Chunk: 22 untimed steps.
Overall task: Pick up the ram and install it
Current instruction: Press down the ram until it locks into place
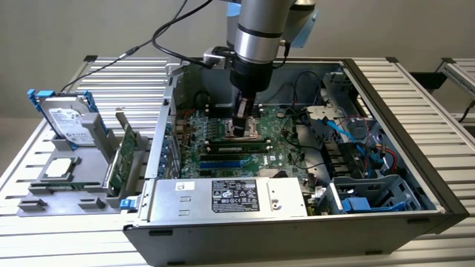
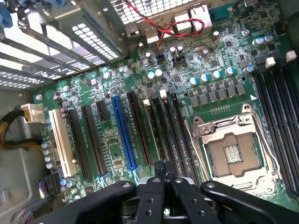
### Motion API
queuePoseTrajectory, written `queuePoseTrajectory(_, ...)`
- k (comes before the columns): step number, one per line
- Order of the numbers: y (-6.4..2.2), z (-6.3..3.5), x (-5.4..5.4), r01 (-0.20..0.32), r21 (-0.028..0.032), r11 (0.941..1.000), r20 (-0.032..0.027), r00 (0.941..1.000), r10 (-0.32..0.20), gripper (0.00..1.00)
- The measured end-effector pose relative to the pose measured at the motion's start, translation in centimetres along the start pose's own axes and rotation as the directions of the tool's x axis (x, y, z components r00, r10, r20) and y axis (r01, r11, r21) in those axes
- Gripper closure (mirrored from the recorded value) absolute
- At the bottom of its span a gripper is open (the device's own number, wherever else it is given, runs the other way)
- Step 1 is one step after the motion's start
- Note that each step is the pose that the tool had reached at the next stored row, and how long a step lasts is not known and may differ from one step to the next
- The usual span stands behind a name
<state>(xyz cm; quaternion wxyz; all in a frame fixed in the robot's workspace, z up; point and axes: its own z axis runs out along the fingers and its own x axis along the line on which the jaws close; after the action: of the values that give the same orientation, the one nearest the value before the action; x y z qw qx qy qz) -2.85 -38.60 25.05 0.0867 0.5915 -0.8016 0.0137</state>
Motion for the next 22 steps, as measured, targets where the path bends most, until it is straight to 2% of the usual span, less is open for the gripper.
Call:
queuePoseTrajectory(5,0.0,0.0,0.0,-0.069,-0.0042,0.9976,0.0075,0.9976,0.069,0.89)
queuePoseTrajectory(10,0.0,0.0,0.0,-0.138,-0.0125,0.9903,0.0135,0.9903,0.139,0.89)
queuePoseTrajectory(15,0.0,0.0,0.0,-0.209,-0.0228,0.9776,0.0181,0.9776,0.21,0.89)
queuePoseTrajectory(18,0.0,-0.01,0.0,-0.246,-0.0266,0.9689,0.0212,0.9689,0.247,0.89)
queuePoseTrajectory(20,0.0,0.0,0.0,-0.269,-0.0276,0.9628,0.0238,0.9628,0.269,0.89)
queuePoseTrajectory(22,0.0,0.0,-0.01,-0.288,-0.0233,0.9573,0.0282,0.957,0.289,0.89)
